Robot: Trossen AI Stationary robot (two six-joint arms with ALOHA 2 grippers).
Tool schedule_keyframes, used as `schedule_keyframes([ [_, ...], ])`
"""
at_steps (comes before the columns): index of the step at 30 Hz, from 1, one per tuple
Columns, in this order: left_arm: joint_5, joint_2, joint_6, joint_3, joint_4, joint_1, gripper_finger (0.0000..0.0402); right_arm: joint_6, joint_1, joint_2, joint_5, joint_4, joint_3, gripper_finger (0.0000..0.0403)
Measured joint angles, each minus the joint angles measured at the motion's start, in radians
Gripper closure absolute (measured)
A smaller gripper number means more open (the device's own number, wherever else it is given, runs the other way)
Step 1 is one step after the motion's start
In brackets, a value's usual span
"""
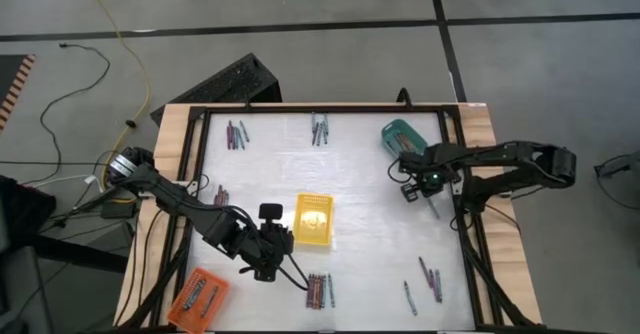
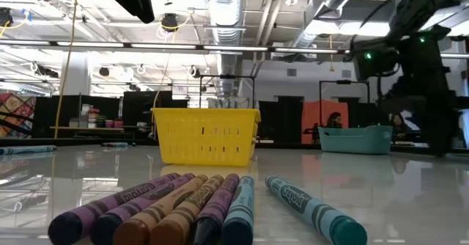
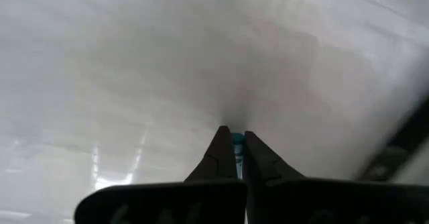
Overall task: Sort crayons
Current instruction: Put the light blue crayon into the orange basket
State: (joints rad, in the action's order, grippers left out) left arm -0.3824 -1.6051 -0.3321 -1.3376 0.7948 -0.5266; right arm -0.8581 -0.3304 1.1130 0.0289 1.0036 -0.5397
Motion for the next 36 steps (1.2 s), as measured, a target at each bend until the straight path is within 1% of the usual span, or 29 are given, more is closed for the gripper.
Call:
schedule_keyframes([
  [8,-0.065,0.0,-0.011,0.0,-0.009,0.002,0.0303,-0.031,0.152,-0.001,-0.03,0.002,-0.133,0.0402],
  [13,-0.095,0.0,-0.006,0.0,-0.087,0.003,0.0303,-0.027,0.257,-0.002,-0.093,-0.014,-0.262,0.0402],
  [17,-0.102,0.0,0.006,0.0,-0.162,0.006,0.0303,0.011,0.355,-0.001,-0.171,-0.062,-0.38,0.0403],
  [21,-0.114,0.0,0.031,0.0,-0.267,0.02,0.0303,0.095,0.457,-0.002,-0.269,-0.163,-0.482,0.0403],
  [24,-0.124,0.0,0.063,0.0,-0.365,0.037,0.0303,0.192,0.532,-0.002,-0.338,-0.278,-0.532,0.0403],
  [26,-0.127,0.0,0.081,0.0,-0.425,0.052,0.0303,0.274,0.577,-0.002,-0.365,-0.378,-0.55,0.0403],
  [31,-0.131,0.0,0.105,0.0,-0.56,0.086,0.0303,0.46,0.673,-0.001,-0.38,-0.626,-0.554,0.0403],
  [36,-0.131,0.0,0.133,0.0,-0.675,0.109,0.0303,0.564,0.743,0.005,-0.396,-0.72,-0.555,0.0403],
])
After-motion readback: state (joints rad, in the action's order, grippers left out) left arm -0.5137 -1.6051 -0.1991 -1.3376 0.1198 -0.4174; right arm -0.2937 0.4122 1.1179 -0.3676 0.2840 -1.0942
